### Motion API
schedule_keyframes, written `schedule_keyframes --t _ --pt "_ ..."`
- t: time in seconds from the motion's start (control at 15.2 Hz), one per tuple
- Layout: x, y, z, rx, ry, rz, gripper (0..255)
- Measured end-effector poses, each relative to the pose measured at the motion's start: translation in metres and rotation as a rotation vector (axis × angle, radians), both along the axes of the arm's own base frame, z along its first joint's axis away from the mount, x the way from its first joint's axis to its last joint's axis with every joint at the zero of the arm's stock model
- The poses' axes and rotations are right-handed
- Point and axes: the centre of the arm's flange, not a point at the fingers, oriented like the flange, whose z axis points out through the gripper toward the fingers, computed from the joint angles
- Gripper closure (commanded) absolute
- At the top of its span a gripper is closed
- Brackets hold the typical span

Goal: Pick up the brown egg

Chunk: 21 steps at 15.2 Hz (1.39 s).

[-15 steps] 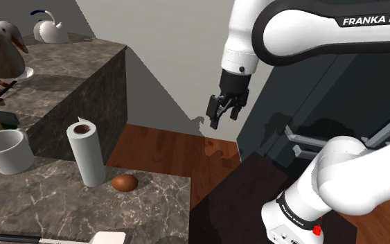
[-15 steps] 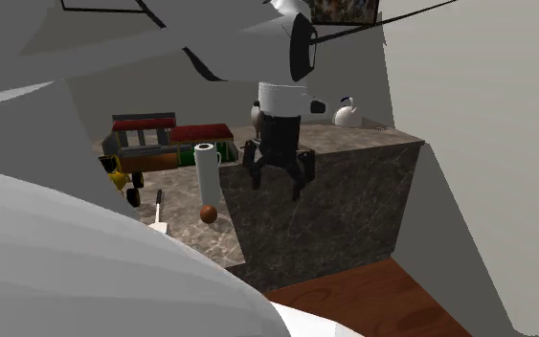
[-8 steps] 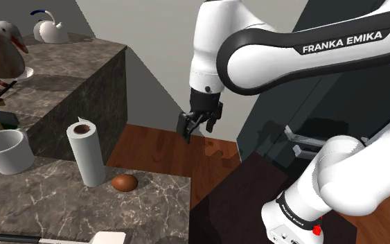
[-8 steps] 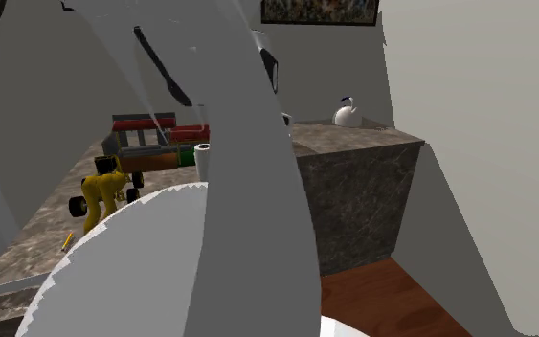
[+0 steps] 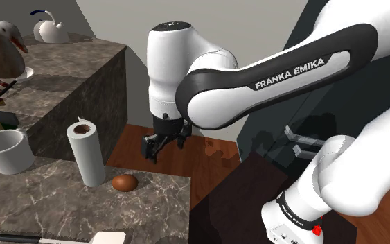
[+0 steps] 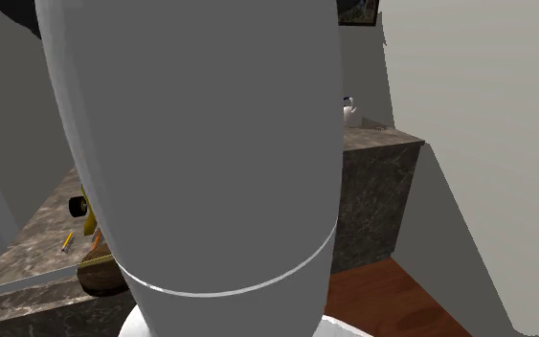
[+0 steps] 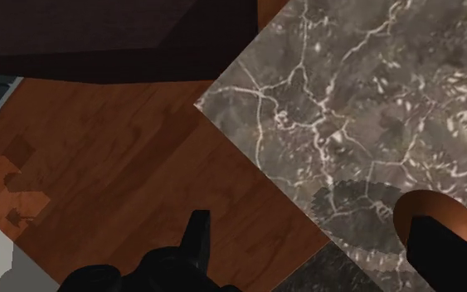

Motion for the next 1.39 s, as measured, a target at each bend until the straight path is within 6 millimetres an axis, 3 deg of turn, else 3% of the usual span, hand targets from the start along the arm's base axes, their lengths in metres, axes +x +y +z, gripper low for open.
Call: schedule_keyframes --t 0.53,0.66,1.19,1.25,1.39 --pt "0.03 0.094 -0.05 -0.035 -0.039 0.019 0" --pt "0.035 0.11 -0.064 -0.043 -0.047 0.023 0" --pt "0.037 0.119 -0.106 -0.047 -0.052 0.024 0" --pt "0.037 0.119 -0.108 -0.047 -0.052 0.024 255" --pt "0.036 0.119 -0.109 -0.047 -0.053 0.024 255"
